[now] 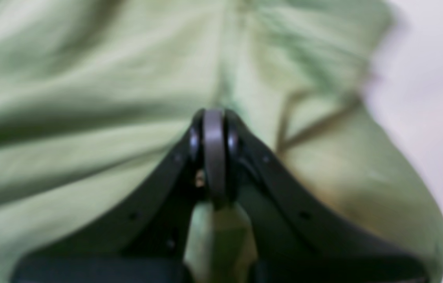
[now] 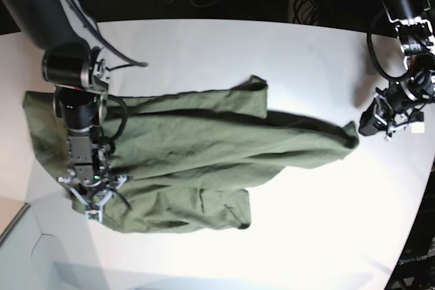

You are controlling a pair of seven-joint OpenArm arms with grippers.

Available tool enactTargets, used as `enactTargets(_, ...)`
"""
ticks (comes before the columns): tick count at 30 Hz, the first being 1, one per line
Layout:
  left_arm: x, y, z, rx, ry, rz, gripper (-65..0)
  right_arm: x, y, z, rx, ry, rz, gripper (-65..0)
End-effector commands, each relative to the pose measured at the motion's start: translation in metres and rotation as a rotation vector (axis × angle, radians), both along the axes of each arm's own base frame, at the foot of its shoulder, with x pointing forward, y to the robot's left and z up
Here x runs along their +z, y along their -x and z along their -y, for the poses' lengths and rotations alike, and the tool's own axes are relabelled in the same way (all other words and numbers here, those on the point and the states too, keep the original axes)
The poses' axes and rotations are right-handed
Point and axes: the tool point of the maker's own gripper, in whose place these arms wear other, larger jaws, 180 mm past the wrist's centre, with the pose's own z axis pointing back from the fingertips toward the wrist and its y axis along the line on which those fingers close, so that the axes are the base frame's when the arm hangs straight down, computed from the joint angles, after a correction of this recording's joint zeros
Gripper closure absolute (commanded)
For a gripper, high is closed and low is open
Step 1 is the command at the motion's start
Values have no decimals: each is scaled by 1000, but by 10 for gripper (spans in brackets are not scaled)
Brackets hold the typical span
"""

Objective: Layout the t-shirt on the table in an organized manner, then fold the t-shirt properly
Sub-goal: 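Grasp the shirt hem with the right gripper and drag it outward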

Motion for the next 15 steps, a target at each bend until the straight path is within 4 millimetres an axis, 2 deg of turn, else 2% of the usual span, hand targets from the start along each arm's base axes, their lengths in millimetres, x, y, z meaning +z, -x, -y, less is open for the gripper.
enactTargets(1, 28, -19, -6, 22, 41, 74, -141, 30, -17, 18, -55, 29, 89, 0)
enactTargets(2, 33, -24, -5, 21, 41, 89, -141, 30, -12, 30, -101, 36, 95, 0)
enactTargets(5, 51, -41, -4, 20, 45, 137, -142, 25, -1, 46, -155, 34, 85, 0)
enactTargets(10, 84, -65, -2, 7, 48, 221, -143, 24, 3, 54, -189, 13, 89, 0)
enactTargets(11, 84, -65, -1, 5, 49, 223, -144, 27, 2, 57, -202, 6, 101, 0)
enactTargets(13, 85, -65, -1, 3, 57, 226, -160, 48, -2, 69, -242, -1, 160, 0)
enactTargets(14, 84, -64, 3, -6, 70, 224, -188, 54, 0, 76, -265, -1, 180, 0)
enactTargets(15, 74, -55, 6, -19, 83, 196, -225, 64, 3, 83, -287, 2, 204, 0)
